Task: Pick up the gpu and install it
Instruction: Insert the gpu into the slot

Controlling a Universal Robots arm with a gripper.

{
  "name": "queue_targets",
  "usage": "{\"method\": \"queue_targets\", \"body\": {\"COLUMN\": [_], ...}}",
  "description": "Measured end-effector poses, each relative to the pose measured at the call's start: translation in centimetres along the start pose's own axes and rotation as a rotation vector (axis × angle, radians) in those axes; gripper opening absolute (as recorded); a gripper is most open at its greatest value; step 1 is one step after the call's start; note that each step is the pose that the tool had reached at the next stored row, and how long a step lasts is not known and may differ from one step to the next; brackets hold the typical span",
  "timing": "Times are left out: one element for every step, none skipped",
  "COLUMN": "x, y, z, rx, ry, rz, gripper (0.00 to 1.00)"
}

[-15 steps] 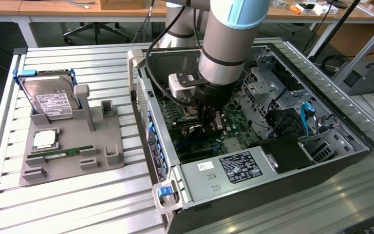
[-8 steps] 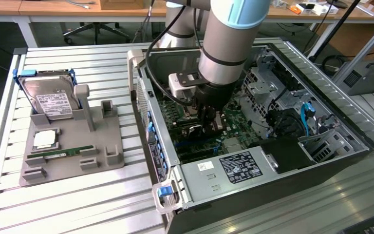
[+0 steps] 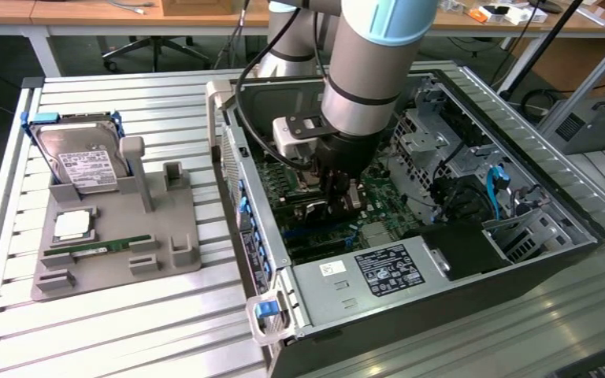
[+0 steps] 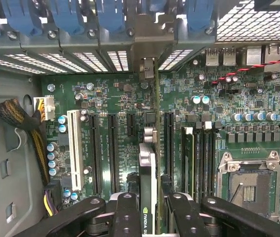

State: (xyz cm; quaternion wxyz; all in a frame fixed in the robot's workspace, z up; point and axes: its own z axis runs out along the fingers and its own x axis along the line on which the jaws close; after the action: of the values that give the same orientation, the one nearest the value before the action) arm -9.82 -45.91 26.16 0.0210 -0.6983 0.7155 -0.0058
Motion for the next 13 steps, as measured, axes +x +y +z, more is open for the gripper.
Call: {"method": "queue_targets", "body": {"x": [0.0, 0.0, 0.0, 0.0, 0.01, 0.01, 0.0, 0.01, 0.0, 0.0, 0.0, 0.0, 0.01], "y": [0.0, 0.0, 0.0, 0.0, 0.04, 0.07, 0.08, 0.09, 0.09, 0.09, 0.08, 0.08, 0.09], "z": [0.0, 0.01, 0.01, 0.02, 0.07, 0.09, 0.09, 0.09, 0.09, 0.1, 0.1, 0.1, 0.12], "rx": [-0.0001, 0.0, 0.0, -0.0001, -0.0001, -0.0001, -0.0001, 0.0002, 0.0003, 0.0003, 0.0002, 0.0002, 0.0002], "ry": [-0.0014, -0.0025, -0.0026, -0.0026, -0.0026, -0.003, -0.0039, -0.0085, -0.0107, -0.0114, -0.0115, -0.0116, -0.0115], "rz": [0.0, 0.0, 0.0, 0.0, 0.0, 0.0, 0.0, 0.0, 0.0, 0.001, 0.0, 0.0, 0.0], "gripper": [0.27, 0.27, 0.27, 0.27, 0.27, 0.27, 0.27, 0.27, 0.27, 0.27, 0.27, 0.27, 0.27]}}
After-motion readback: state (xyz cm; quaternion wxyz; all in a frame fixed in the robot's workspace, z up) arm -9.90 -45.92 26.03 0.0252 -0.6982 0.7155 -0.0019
